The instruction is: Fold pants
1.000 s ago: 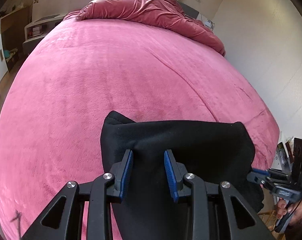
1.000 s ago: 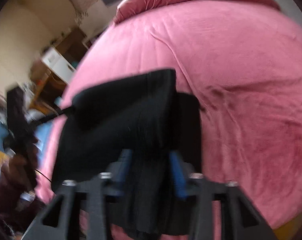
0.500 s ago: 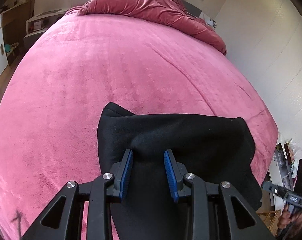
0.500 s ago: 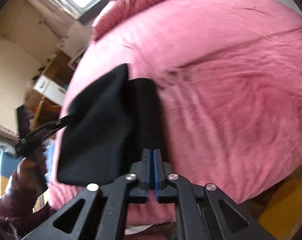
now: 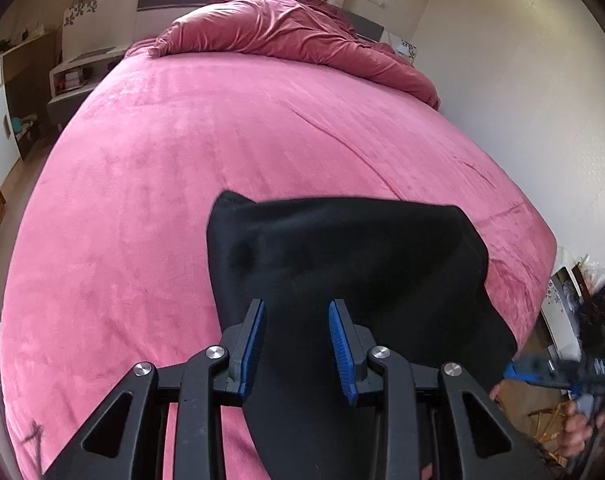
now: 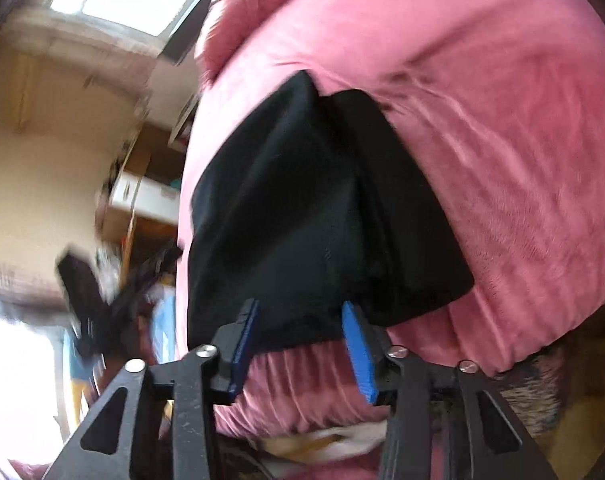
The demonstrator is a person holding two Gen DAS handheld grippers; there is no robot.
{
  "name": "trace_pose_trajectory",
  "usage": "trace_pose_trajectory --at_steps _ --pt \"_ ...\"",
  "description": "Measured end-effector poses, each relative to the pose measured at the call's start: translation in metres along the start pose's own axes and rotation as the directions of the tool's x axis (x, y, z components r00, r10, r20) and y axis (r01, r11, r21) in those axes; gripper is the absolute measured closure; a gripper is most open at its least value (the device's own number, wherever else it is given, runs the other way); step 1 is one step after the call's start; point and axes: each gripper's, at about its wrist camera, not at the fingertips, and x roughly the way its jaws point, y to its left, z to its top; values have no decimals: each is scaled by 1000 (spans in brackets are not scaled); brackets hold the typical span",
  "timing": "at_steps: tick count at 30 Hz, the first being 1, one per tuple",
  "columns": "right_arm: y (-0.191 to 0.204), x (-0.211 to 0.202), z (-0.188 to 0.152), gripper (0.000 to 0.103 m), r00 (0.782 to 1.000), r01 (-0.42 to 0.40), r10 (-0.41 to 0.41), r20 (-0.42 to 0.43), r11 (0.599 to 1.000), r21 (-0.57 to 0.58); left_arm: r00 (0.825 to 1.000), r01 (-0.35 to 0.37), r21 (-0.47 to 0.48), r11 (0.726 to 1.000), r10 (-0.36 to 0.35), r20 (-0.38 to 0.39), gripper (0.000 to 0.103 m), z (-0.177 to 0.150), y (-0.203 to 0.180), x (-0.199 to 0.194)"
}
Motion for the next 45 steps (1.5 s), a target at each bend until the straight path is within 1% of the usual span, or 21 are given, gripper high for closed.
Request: trace_pose_trajectory --at_steps 1,3,4,5,6,8,9,11,13,14,16,18,22,25,28,29,31,35,38,42,45 --pt "-4 1 3 56 1000 -6 6 12 999 33 1000 1 3 1000 -1 -2 70 -3 -1 -1" --pt "-8 1 8 58 997 0 -6 77 997 76 1000 7 10 1000 -7 -6 70 -7 -3 -2" --pt "-6 0 9 72 995 18 -24 94 997 74 1000 7 14 1000 -7 -11 70 -9 -5 -1" --pt "-4 0 9 94 993 52 -58 102 997 62 1000 9 16 1000 -8 -13 70 -10 -5 -2" --pt "-2 0 9 94 992 68 -72 102 997 46 1000 13 18 1000 -12 -13 70 -11 -5 -3" --pt "7 -6 4 95 992 69 -69 102 998 -3 1000 13 27 1000 -12 -10 70 -14 -6 -6" --pt "14 -12 0 95 993 74 -69 99 996 -48 1000 12 33 999 -12 -8 70 -15 -5 -7" --pt "20 -22 -10 95 993 86 -78 87 992 -88 1000 17 33 999 -16 -15 70 -15 -4 -6" --pt "18 -23 -15 95 990 131 -123 74 985 -113 999 14 31 999 -13 -36 70 -16 -4 0" --pt "14 -20 -17 95 983 176 -168 71 977 -118 999 12 30 999 -11 -42 70 -16 -4 3" --pt "6 -12 -16 95 978 204 -198 64 973 -109 999 7 47 999 -4 -51 70 -17 -9 7" --pt "-6 -10 -12 96 970 243 -239 51 961 -129 998 -10 73 997 14 -59 70 -19 -13 10" --pt "-13 -6 -12 96 966 258 -256 31 957 -134 998 -28 92 995 33 -49 66 -22 -19 11" --pt "-3 -11 -13 95 963 270 -269 30 946 -182 999 -40 83 996 43 -31 66 -24 -22 6" --pt "9 -21 -14 83 957 289 -287 41 929 -232 998 -56 77 995 57 -10 66 -28 -25 -1" --pt "14 -23 -11 74 949 313 -309 55 917 -248 998 -59 75 995 59 -4 66 -29 -25 -2" --pt "22 -34 -9 65 931 366 -351 101 886 -286 998 -61 71 996 61 2 66 -31 -26 -5" --pt "45 -48 0 65 902 431 -382 203 831 -352 998 -62 64 996 61 9 66 -31 -27 -8" --pt "64 -41 9 65 908 418 -360 215 815 -402 998 -67 58 996 66 12 66 -32 -25 -11" --pt "86 -6 20 65 922 387 -340 184 791 -474 997 -74 55 996 74 3 66 -33 -22 -10" --pt "96 22 26 65 915 400 -363 177 758 -515 997 -79 50 996 79 -5 66 -34 -20 -8"
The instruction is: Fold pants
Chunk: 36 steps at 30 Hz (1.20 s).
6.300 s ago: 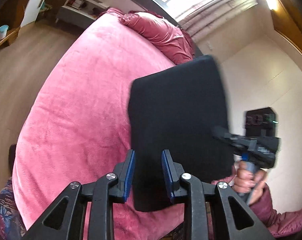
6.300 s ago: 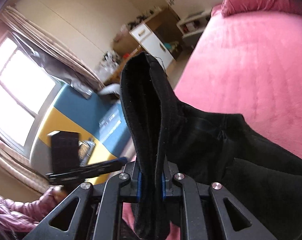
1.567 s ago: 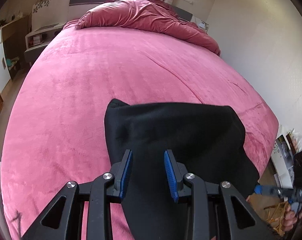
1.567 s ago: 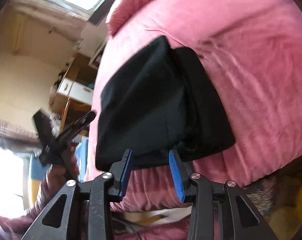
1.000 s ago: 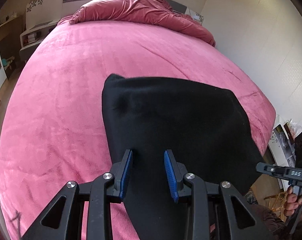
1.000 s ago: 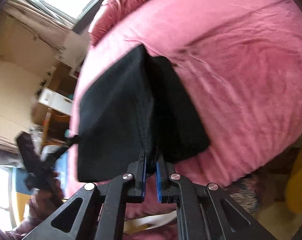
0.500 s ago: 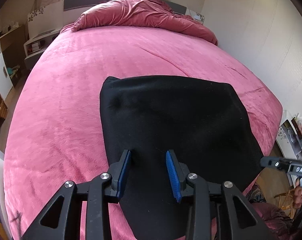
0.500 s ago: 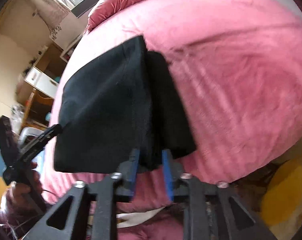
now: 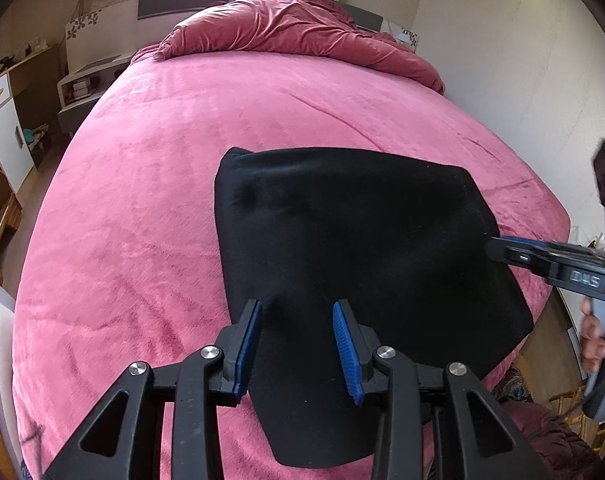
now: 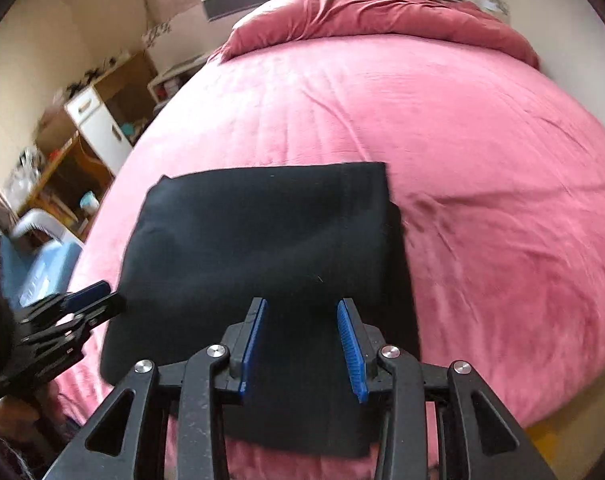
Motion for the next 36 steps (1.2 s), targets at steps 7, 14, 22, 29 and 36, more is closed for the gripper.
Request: trace_pose_trajectory --at_steps 7,14,22,29,36 --pt "-11 36 11 65 996 82 -82 -34 997 6 1000 5 -11 1000 -5 -7 65 0 2 5" --pt "-44 26 16 47 997 66 -70 26 991 120 999 24 -94 995 -21 27 65 17 25 2" --pt "-75 44 35 45 999 -2 -7 32 966 258 995 87 -240 967 -94 -17 56 48 72 32" --pt "-58 51 39 92 999 -26 20 45 989 149 986 149 -280 948 -163 -26 53 58 88 49" --pt "-57 49 37 97 999 12 -16 45 995 102 950 264 -369 891 -306 -60 42 82 105 83"
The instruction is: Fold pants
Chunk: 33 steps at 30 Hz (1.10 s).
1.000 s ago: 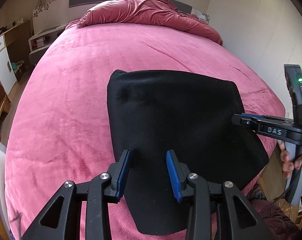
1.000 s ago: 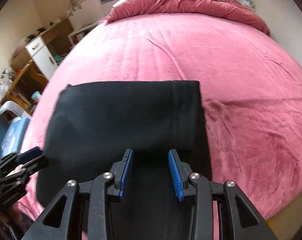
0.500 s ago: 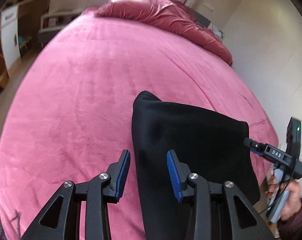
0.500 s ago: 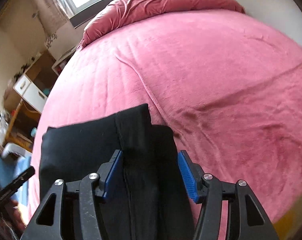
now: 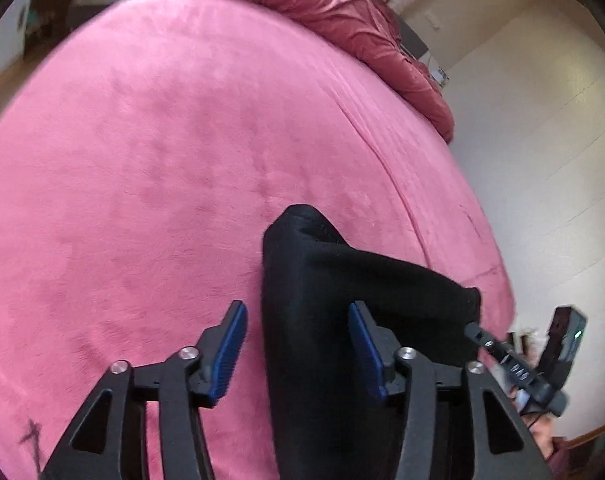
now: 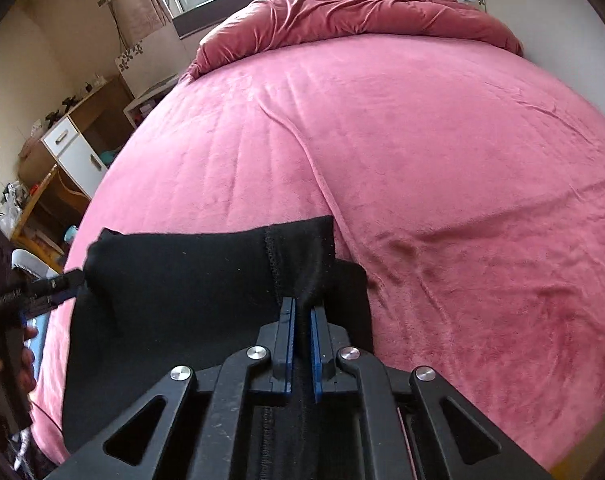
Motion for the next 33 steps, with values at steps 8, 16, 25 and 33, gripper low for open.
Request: trace_pose_trajectory --at_steps 8,16,25,33 --pt "-2 5 -2 96 1000 9 -9 -12 1000 -13 987 119 -103 987 -130 -98 43 23 18 30" --pt "0 14 -3 96 1000 22 -23 -17 1000 -5 956 -292 277 915 278 91 65 -10 -52 35" --pt "0 13 -1 93 999 31 -31 -29 999 6 967 -247 162 955 231 112 45 -12 -28 -10" --pt "26 -28 13 80 997 18 -14 69 998 -53 970 -232 112 966 221 102 37 -66 -12 -48"
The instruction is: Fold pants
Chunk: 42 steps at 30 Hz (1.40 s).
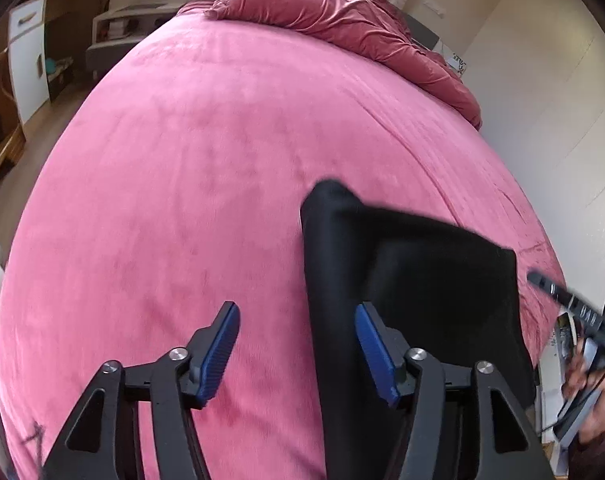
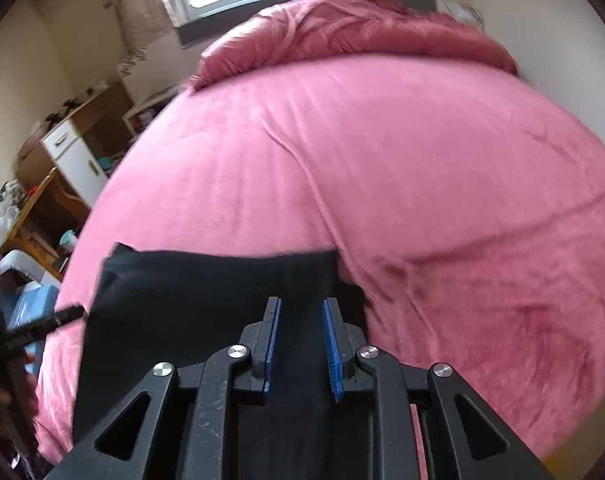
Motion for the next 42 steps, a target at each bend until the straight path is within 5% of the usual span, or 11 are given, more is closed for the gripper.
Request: trace_pose_trajectory --at_steps 6,10,12,14,20,27,33,42 --pt "69 5 10 79 995 -104 102 -21 981 -163 999 37 72 997 -37 -1 35 -44 -20 -19" --pt "83 9 7 79 997 -72 66 -42 981 -180 1000 18 141 990 -18 -1 34 -48 -38 -14" --pt "72 6 2 65 998 -52 46 -44 989 -137 999 37 146 989 -35 -15 33 -46 -41 -10" --pt "56 -2 -6 36 999 -23 19 -34 994 -109 999 41 162 986 -37 -23 26 -39 -49 -1" --pt "-10 -6 -28 27 997 33 -33 -75 999 11 999 43 185 982 -38 -30 20 -32 -54 6" --pt "-65 36 -49 25 967 -153 189 -169 966 206 997 63 183 981 -55 -48 19 -15 -51 20" --pt "-75 58 -50 21 940 -240 286 -186 943 232 995 82 164 983 -72 -65 19 -10 -44 29" --pt "-87 88 -54 20 869 -387 452 -200 874 296 987 138 113 984 -127 -93 19 0 -39 45"
